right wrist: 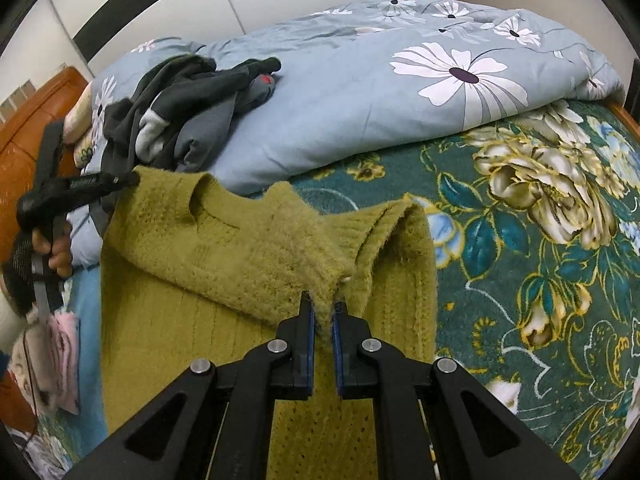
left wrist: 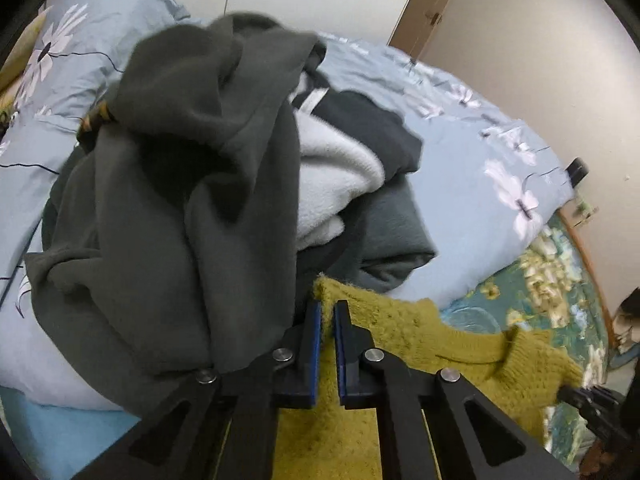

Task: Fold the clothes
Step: 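Lower the hanging sweater onto the duvet with both grippers, laying it flat, then fold the sweater over itself with the right gripper while the left gripper holds its edge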

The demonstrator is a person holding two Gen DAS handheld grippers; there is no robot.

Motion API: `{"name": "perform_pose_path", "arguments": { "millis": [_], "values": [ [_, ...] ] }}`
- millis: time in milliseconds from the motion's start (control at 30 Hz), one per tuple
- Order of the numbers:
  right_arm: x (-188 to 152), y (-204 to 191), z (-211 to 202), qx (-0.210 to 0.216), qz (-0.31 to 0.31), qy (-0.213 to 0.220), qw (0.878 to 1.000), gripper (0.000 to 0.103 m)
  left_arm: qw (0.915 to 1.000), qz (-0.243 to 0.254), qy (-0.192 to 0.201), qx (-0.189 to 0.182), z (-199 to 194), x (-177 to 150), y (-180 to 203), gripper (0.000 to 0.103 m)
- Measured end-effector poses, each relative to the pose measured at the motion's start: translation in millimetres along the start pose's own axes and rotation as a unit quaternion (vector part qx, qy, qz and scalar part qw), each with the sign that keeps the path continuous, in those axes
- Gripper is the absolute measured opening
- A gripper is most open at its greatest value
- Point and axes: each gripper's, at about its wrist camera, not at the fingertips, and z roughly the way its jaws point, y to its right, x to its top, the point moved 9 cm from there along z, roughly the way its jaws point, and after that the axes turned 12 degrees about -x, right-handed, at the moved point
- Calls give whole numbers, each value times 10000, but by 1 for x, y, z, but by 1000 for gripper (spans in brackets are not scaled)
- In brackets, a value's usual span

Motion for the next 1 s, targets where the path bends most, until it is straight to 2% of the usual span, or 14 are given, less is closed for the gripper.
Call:
{"name": "perform_pose_path", "arguments": {
  "millis": [100, 200, 300, 333, 400, 467, 567, 633, 700, 800, 867, 900, 933, 1000],
  "values": [
    [20, -3, -22, -22, -71, 375, 9993, 7, 9987, -29, 460, -228, -31, 11, 10, 6],
    [39, -6, -45, -44, -141, 749, 9971, 7, 9924, 184, 1151, -406, -85, 16, 24, 6],
    [59, -8, -68, -66, -212, 1123, 9934, 7, 9841, 710, 1624, -96, -135, -8, 32, 6],
    [52, -10, -73, -80, -293, 1197, 9923, 8, 9840, 716, 1629, -36, -143, -27, 29, 6],
    [20, -9, -63, -309, -612, 1012, 9925, 8, 9864, 569, 1540, -7, -150, -70, 17, 6],
    [-32, 0, -32, -582, -785, 358, 9946, 8, 9932, 176, 1153, 38, -135, -123, 2, 6],
    [-83, 18, -15, -771, -527, -139, 9955, 8, 9975, -378, 578, 149, -118, -200, -15, 5],
    [-112, 31, -10, -874, -250, -405, 9950, 8, 9960, -803, 350, 184, -112, -239, -24, 5],
    [-135, 45, -10, -955, 132, -607, 9935, 8, 9920, -1239, 189, 171, -110, -274, -32, 5],
    [-153, 62, -19, -866, 763, -770, 9903, 8, 9775, -2081, 239, -248, -118, -301, -35, 5],
    [-161, 65, -26, -342, 1485, -843, 9847, 8, 9638, -2560, 338, -659, -115, -306, -34, 6],
    [-162, 64, -28, -49, 1822, -866, 9794, 8, 9610, -2638, 360, -742, -114, -305, -32, 6],
    [-161, 61, -28, 196, 2069, -881, 9742, 11, 9578, -2716, 376, -868, -111, -299, -28, 7],
    [-156, 53, -24, 594, 2395, -963, 9643, 25, 9487, -2935, 376, -1115, -103, -289, -21, 17]
  ]
}}
